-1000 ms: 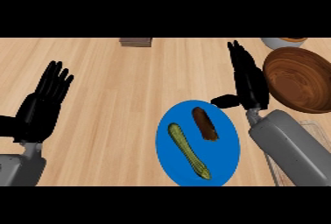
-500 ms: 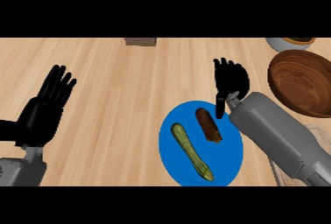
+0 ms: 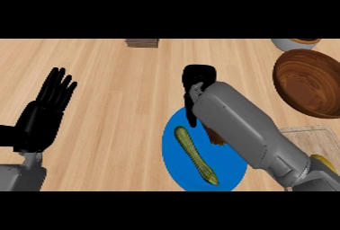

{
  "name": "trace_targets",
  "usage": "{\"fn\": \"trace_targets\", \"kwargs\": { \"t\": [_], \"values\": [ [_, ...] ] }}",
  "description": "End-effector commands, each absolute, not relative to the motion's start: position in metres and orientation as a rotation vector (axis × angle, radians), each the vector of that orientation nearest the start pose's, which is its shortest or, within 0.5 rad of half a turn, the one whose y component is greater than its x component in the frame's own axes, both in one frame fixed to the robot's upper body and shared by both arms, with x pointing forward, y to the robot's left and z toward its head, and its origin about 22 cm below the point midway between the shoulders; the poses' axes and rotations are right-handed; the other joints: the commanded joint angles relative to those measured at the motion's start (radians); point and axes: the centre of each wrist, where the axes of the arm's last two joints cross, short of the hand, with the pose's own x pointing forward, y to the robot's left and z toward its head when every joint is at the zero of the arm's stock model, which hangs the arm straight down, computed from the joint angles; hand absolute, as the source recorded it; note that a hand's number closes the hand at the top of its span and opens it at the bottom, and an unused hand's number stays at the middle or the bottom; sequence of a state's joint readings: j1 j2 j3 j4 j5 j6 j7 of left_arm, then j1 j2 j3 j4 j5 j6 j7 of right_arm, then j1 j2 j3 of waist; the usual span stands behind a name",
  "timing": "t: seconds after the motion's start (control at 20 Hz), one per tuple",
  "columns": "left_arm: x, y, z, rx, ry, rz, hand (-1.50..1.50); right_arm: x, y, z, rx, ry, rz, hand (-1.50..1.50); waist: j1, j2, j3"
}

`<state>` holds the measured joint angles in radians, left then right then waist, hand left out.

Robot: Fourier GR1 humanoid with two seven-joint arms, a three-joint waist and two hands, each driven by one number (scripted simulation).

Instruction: Pick the sweet potato from the plate and place it in the bowl

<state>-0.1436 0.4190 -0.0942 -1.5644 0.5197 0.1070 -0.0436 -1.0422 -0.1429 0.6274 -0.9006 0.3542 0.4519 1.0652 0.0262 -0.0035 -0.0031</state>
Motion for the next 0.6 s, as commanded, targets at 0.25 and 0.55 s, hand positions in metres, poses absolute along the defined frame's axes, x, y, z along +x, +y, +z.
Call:
{"fn": "trace_targets", "kwargs": {
  "t": [0.25,0.55],
  "values": [
    [0.269,0.3,0.053,-0.094,-1.684,0.054,0.0,0.369,-0.001,0.108,-0.894,-0.392,1.359,-1.5,-0.026,-0.001,0.002],
    [0.255,0.289,0.054,-0.073,-1.69,0.08,0.0,0.353,-0.018,0.097,-0.913,-0.412,1.345,-1.5,-0.034,-0.007,0.003]
  ]
}}
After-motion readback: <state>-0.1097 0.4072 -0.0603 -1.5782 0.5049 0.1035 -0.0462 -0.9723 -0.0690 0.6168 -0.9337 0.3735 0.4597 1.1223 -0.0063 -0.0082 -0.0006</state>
